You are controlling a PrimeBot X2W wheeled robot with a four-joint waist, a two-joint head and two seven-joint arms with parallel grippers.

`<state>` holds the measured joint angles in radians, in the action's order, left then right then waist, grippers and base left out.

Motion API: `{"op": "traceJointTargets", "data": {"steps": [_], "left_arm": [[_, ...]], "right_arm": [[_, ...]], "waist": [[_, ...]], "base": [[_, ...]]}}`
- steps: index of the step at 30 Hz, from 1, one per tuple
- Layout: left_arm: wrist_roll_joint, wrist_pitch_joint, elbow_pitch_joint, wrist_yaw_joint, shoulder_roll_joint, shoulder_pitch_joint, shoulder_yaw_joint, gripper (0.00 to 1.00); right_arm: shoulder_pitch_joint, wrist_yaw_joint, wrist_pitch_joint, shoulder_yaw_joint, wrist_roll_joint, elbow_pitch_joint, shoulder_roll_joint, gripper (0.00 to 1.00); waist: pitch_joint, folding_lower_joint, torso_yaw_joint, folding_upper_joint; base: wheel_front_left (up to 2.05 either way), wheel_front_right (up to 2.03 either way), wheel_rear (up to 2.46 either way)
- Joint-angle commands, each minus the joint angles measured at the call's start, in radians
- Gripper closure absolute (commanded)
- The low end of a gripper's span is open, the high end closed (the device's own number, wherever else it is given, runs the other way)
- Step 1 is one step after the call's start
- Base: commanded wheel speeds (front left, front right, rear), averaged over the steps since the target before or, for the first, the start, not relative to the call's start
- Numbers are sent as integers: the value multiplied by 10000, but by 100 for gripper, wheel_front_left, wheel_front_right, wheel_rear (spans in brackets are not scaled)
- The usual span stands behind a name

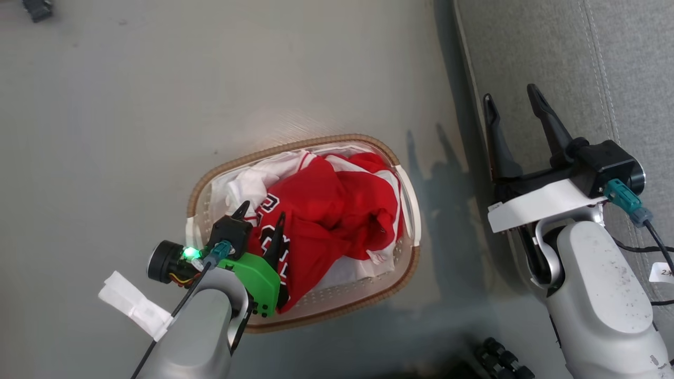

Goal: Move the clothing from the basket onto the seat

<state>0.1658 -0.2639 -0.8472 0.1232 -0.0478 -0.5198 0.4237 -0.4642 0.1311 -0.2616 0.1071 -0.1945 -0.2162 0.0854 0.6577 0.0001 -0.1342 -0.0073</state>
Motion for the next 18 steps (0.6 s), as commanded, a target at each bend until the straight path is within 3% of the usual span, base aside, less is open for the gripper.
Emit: {"op": "traceJointTargets", "data": {"steps": [1,13,18], "left_arm": [[26,-7,-224,-38,-46,-273,118,0],[297,-10,-2696,-609,-54,-1443,519,0],[419,67,-3651,-497,-58,-1850,773,0]], "right_arm": [[-116,-6,-49,26,-37,51,-27,0],[-169,-6,-49,81,-220,-120,-250,0],[-209,-6,-49,143,-329,-161,-306,0]], "waist": [[575,-1,-536,73],[1172,-1,-1231,73],[1252,-1,-1469,73]], "base": [[0,0,0],[0,0,0],[0,0,0]]}}
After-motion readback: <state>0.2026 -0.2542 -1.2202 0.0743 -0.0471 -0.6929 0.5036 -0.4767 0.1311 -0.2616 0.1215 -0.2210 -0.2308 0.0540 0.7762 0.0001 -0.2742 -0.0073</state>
